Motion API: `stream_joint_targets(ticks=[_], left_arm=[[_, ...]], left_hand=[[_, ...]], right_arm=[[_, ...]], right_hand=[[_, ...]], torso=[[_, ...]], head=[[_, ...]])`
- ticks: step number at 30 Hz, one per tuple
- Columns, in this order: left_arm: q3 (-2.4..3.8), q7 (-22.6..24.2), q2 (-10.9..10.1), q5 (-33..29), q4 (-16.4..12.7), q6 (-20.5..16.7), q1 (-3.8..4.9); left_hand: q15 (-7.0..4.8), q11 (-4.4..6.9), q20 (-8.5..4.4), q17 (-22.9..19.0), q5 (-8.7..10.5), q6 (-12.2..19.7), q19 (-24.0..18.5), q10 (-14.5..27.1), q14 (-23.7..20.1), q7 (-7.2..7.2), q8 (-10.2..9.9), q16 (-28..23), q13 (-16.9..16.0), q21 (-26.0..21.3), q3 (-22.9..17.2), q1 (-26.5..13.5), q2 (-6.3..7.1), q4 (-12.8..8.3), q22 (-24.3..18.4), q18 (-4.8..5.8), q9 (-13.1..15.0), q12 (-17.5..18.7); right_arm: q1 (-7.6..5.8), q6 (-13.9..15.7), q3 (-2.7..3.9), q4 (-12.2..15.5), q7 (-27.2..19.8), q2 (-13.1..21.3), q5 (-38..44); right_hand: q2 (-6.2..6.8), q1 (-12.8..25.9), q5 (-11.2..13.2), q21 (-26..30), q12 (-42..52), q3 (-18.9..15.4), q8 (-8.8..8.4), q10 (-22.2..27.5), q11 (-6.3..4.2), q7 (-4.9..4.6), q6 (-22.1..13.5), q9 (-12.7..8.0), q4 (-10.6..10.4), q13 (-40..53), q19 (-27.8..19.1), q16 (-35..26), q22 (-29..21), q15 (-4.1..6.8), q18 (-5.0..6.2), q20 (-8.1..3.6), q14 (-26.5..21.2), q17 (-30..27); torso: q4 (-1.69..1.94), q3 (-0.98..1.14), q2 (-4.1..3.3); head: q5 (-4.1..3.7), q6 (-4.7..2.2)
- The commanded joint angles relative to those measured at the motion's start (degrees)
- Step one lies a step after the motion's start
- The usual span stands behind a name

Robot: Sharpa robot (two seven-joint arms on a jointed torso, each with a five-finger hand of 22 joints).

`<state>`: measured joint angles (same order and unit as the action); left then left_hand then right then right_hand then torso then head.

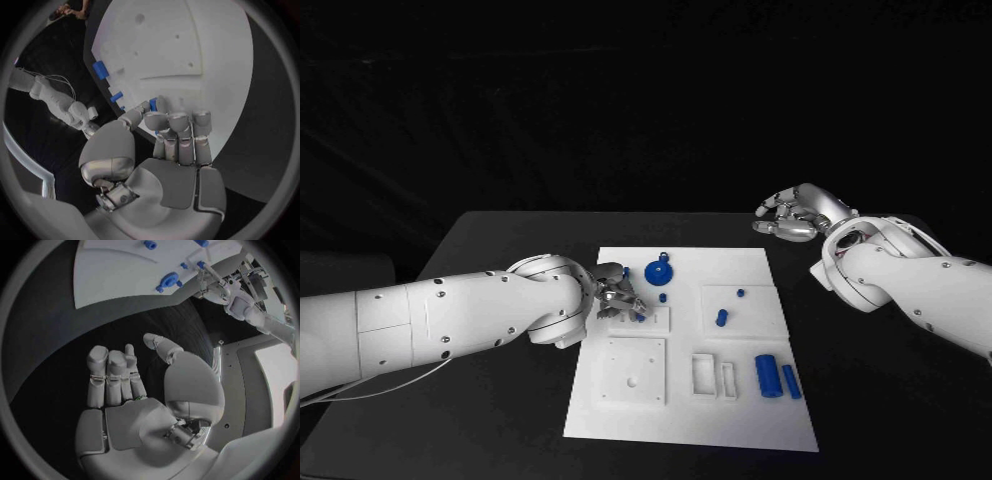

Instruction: Assemble the parts on the task board

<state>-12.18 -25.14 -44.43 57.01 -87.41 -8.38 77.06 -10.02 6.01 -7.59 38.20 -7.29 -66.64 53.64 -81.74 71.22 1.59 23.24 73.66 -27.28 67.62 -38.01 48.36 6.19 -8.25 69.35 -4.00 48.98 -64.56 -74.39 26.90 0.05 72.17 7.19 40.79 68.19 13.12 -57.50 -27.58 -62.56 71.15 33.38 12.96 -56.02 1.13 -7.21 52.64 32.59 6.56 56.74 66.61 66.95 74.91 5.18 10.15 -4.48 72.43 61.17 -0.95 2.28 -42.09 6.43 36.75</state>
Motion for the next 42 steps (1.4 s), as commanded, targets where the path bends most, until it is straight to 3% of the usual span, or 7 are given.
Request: stream_joint_targets(ticks=[1, 6, 25, 31, 33, 37, 42], left_arm=[[-0.04, -0.3, 0.2, -1.0, 0.1, 1.5, -0.04], [-0.04, -0.4, 0.2, -1.1, 0.1, 1.0, -0.04], [0.07, 0.5, 0.3, -2.1, 0.2, 0.6, -0.03], [0.28, 0.7, 0.3, -3.4, 0.4, 1.3, -0.03], [0.50, 0.8, 0.2, -4.6, 0.4, 1.8, -0.03], [1.54, 0.8, 0.2, -6.3, 0.9, 3.5, -0.02], [2.02, 0.5, 0.3, -7.1, 1.3, 5.5, 0.40]], left_hand=[[-0.06, 1.63, -7.50, -0.2, 0.02, -5.5, -0.6, 1.9, -0.1, -3.15, -0.3, -0.1, 0.1, 0.4, -0.1, 1.1, -0.29, -0.5, -0.1, -1.17, 0.1, 0.3], [0.01, 1.47, -7.44, -0.4, -1.29, -5.2, -0.9, 2.0, -0.3, -2.98, -0.8, -0.1, 0.2, 0.6, -0.1, 2.6, -1.79, -1.9, -0.3, -1.10, 0.2, 0.3], [0.02, 1.13, -7.29, -0.9, -1.67, -4.4, -1.5, 2.7, -0.9, -2.60, -1.8, -0.4, -0.5, 0.7, -0.2, 3.3, -4.23, -2.8, -0.9, -0.84, 1.3, 0.6], [0.01, 1.19, -7.29, -0.9, -2.63, -4.4, -1.7, 2.7, -0.9, -2.61, -1.9, -0.2, -1.0, 0.8, -0.1, 3.0, -4.90, -3.2, -1.1, -0.77, 2.3, 0.6], [0.02, 1.20, -7.28, -1.0, -3.54, -4.4, -1.7, 2.7, -0.9, -2.64, -2.0, -0.2, -1.1, 0.9, -0.1, 2.8, -4.99, -3.4, -1.2, -0.74, 2.7, 0.6], [0.08, 1.24, -7.30, -1.0, -5.80, -4.6, -1.9, 2.6, -0.8, -2.71, -2.3, 0.1, -1.6, 1.1, -0.2, 2.6, -5.13, -4.1, -1.3, -0.71, 3.6, 0.7], [0.16, 1.28, -7.30, -1.1, -6.93, -4.7, -1.9, 2.6, -0.8, -2.75, -2.5, 0.3, -1.8, 1.3, -0.3, 2.6, -5.17, -4.6, -1.5, -0.70, 4.2, 0.7]], right_arm=[[-0.03, -0.8, 0.02, 0.0, -0.3, 0.0, 0.0], [-0.03, -0.8, 0.02, 0.0, -0.3, 0.0, 0.0], [-0.02, -0.8, 0.02, -0.1, -0.4, -0.1, -0.1], [-0.02, -0.8, 0.02, -0.1, -0.5, -0.1, -0.1], [-0.02, -0.8, 0.02, -0.1, -0.5, -0.1, -0.1], [-0.02, -0.8, 0.02, -0.2, -0.5, -0.1, -0.2], [-0.02, -0.8, 0.02, -0.2, -0.5, -0.2, -0.3]], right_hand=[[-0.38, -0.2, -0.2, 0.2, 0.3, -0.4, -0.12, 0.2, 0.24, -0.60, 0.2, -0.1, 0.1, -0.1, 0.2, -0.1, 0.7, -0.28, 4.85, -0.12, -0.3, -0.1], [-0.39, -0.2, -0.2, 0.2, 0.3, -0.4, -0.12, 0.2, 0.24, -0.60, 0.2, -0.1, 0.1, -0.1, 0.2, -0.1, 0.7, -0.28, 4.85, -0.12, -0.3, -0.1], [-0.43, -0.1, -0.2, 0.2, 0.3, -0.5, -0.11, 0.2, 0.23, -0.60, 0.3, -0.1, 0.0, -0.1, 0.2, -0.1, 0.7, -0.28, 4.85, -0.11, -0.3, -0.1], [-0.49, 0.0, -0.2, 0.2, 0.3, -0.5, -0.11, 0.2, 0.23, -0.60, 0.3, -0.1, 0.0, -0.1, 0.2, -0.1, 0.7, -0.28, 4.85, -0.11, -0.3, -0.1], [-0.50, 0.0, -0.2, 0.2, 0.3, -0.5, -0.11, 0.2, 0.23, -0.60, 0.3, -0.1, 0.0, -0.1, 0.2, -0.1, 0.7, -0.28, 4.85, -0.11, -0.3, -0.1], [-0.51, 0.0, -0.2, 0.2, 0.3, -0.5, -0.11, 0.2, 0.23, -0.60, 0.3, -0.1, 0.0, -0.1, 0.2, -0.1, 0.7, -0.28, 4.85, -0.11, -0.3, -0.1], [-0.52, 0.0, -0.2, 0.2, 0.3, -0.5, -0.11, 0.2, 0.23, -0.60, 0.3, -0.1, 0.0, -0.1, 0.2, -0.1, 0.7, -0.28, 4.85, -0.11, -0.3, -0.1]], torso=[[-0.03, 0.01, -0.01], [-0.03, 0.00, -0.03], [-0.07, -0.02, -0.06], [-0.05, -0.01, -0.03], [-0.03, -0.02, -0.02], [0.00, -0.01, -0.01], [0.00, 0.01, 0.00]], head=[[0.01, 0.04], [0.04, 0.05], [0.05, -0.02], [0.08, -0.04], [0.07, -0.03], [0.09, 0.00], [0.15, -0.09]])
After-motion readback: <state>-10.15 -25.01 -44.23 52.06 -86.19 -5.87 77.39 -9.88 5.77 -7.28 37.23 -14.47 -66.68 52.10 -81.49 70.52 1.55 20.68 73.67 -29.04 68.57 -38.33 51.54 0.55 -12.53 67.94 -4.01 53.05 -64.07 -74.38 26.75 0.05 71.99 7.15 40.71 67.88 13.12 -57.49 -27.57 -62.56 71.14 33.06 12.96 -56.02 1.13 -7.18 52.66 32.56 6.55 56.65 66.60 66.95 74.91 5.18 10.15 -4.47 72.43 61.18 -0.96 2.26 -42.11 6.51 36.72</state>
